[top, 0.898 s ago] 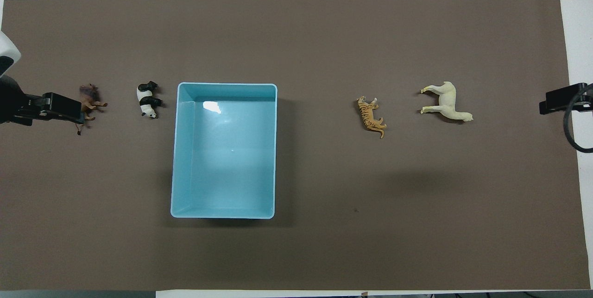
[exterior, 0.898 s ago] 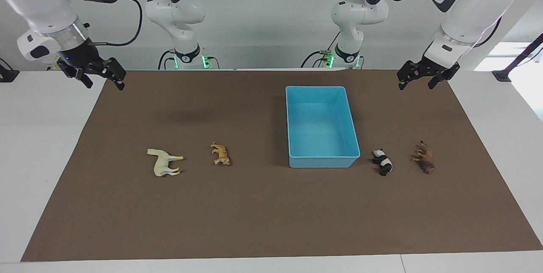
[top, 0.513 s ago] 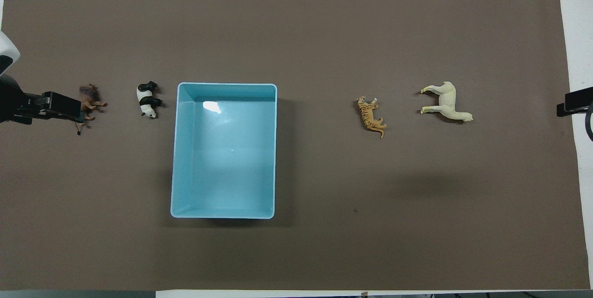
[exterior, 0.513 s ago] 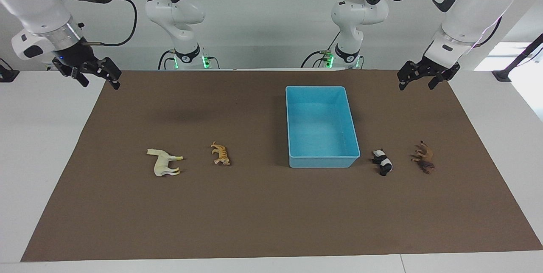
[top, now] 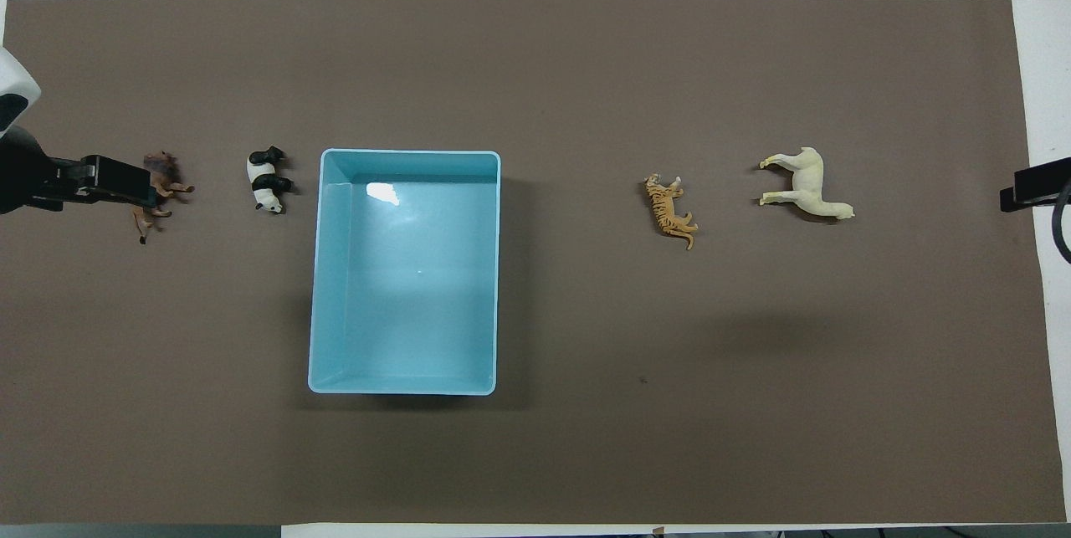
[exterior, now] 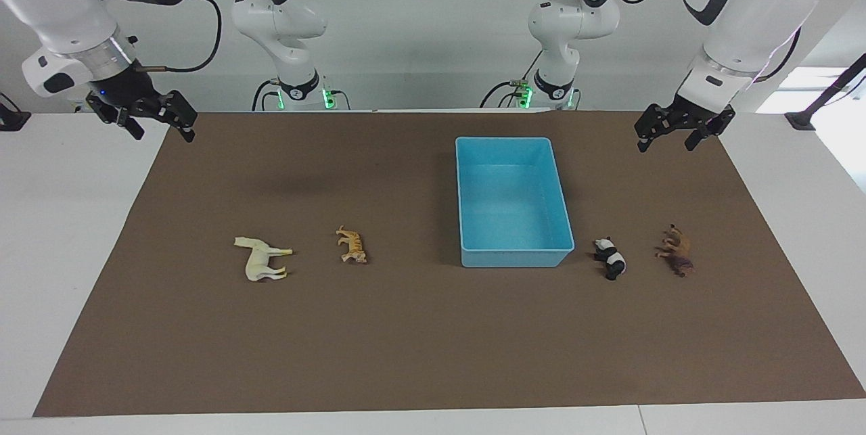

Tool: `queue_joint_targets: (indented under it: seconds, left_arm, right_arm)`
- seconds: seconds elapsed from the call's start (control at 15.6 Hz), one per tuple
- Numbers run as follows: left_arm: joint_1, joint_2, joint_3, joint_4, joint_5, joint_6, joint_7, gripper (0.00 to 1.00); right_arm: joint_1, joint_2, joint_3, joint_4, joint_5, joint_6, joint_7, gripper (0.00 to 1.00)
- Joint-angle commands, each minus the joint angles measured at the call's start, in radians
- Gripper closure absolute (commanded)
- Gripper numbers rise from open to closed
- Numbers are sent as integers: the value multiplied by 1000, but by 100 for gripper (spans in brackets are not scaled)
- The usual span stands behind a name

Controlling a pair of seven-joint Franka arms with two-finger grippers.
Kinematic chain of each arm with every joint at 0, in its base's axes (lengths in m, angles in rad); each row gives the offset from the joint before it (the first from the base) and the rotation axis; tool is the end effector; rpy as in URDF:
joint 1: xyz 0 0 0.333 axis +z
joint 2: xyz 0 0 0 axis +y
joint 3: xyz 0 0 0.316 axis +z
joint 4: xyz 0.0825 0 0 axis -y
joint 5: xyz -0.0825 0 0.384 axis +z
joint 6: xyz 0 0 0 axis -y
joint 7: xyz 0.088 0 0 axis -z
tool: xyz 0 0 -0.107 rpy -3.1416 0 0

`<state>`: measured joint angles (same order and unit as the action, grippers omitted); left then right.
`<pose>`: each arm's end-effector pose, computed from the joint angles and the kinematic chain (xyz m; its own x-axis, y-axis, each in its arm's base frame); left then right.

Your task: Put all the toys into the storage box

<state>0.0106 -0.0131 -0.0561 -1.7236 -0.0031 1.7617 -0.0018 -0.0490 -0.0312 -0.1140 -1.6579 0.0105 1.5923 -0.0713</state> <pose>0.5629 -0.0261 0.5759 0.9978 -0.0431 0.0512 -0.0433 -0.9991 0.0024 0.5377 -0.0883 0.6023 0.9952 -0.0915 -0.0335 -0.0921 -0.9956 -0.0165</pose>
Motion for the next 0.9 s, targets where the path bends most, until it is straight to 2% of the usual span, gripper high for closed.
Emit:
queue_joint_targets:
  seconds: [0.0,0.13,0.32,0.39,0.83]
  left_arm:
    - [43,15,-7,-57,-5,125,8,0]
    - [45,62,-7,-85,-5,206,11,0]
    - [35,87,-7,-239,-6,449,2,0]
    - [26,120,-7,-264,-6,511,-6,0]
    - [-64,314,-5,-263,-6,728,-197,0]
  right_arm:
    - [-8,-16,7,-11,-14,-8,-24,0]
    - [-3,-18,7,-11,-14,-8,-19,0]
    - [-3,-21,7,-11,-14,-18,-19,0]
    - [-6,-21,7,-13,-14,-21,-19,0]
    - [9,-19,10,-22,-14,34,-21,0]
